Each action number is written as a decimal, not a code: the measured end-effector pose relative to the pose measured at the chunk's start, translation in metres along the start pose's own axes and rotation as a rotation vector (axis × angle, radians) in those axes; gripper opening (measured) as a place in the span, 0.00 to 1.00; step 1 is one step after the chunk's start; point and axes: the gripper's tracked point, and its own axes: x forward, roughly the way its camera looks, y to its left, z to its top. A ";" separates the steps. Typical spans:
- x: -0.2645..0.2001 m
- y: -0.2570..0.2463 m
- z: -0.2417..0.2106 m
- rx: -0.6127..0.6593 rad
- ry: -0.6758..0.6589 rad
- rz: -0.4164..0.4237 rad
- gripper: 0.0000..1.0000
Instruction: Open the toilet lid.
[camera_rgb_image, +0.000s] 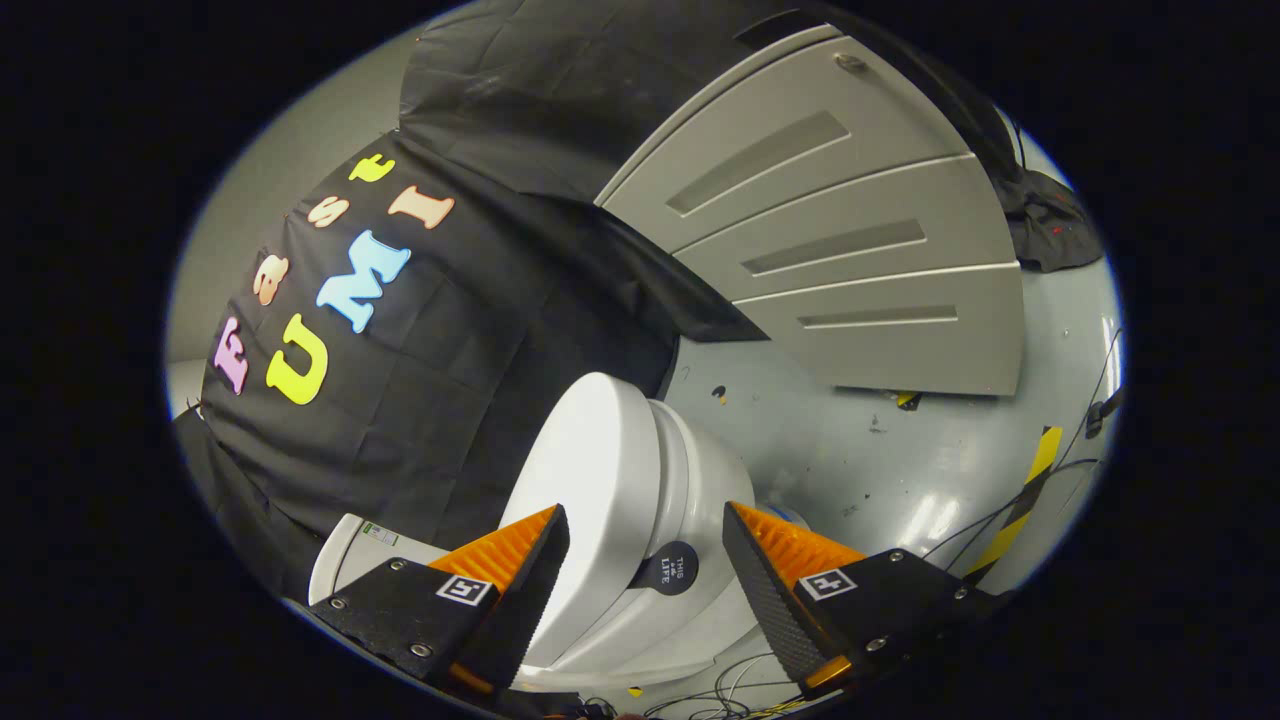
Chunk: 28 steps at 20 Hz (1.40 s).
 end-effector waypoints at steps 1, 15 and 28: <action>0.002 -0.001 -0.006 0.030 0.022 -0.007 0.95; 0.033 -0.019 -0.061 0.214 0.166 -0.080 0.65; 0.035 -0.007 -0.054 0.296 0.126 -0.022 0.08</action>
